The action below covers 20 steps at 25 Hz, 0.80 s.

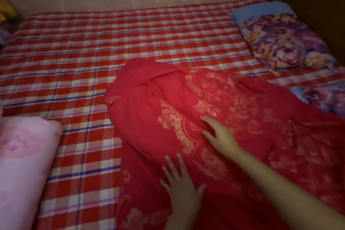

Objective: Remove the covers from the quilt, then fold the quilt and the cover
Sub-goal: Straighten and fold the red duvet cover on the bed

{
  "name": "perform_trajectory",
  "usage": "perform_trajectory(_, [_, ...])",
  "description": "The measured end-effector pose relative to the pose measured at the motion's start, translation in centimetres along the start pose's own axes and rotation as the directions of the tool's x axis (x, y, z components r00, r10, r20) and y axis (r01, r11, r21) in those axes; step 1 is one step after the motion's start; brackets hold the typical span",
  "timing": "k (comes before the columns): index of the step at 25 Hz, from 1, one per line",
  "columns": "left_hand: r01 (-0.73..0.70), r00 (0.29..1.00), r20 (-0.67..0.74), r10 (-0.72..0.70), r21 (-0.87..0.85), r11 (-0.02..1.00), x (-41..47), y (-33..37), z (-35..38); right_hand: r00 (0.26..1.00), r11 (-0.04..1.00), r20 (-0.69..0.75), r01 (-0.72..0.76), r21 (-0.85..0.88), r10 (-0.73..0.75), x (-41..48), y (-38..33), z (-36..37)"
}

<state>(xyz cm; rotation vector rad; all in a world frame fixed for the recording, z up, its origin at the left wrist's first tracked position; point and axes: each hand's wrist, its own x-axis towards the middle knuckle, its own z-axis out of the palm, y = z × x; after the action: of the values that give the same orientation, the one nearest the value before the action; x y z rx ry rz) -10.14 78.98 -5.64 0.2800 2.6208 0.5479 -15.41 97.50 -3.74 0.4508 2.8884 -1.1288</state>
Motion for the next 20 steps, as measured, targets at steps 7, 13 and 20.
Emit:
perform_trajectory(7, [0.043,0.939,0.329,-0.096,0.164,0.986,-0.8,4.5,5.8,0.722,0.633,-0.021,-0.62,-0.465,0.692,-25.8,17.2,-6.0])
perform_trajectory(13, [-0.077,0.934,0.356,0.036,0.103,0.992,-8.5,15.1,12.9,0.613,0.577,-0.038,-0.762,-0.294,0.79,-37.0,26.8,-11.5])
perform_trajectory(20, [-0.002,0.877,0.476,-0.062,0.133,0.991,-14.8,24.9,24.7,0.724,0.69,0.015,-0.652,-0.314,0.69,-41.6,38.0,-22.2])
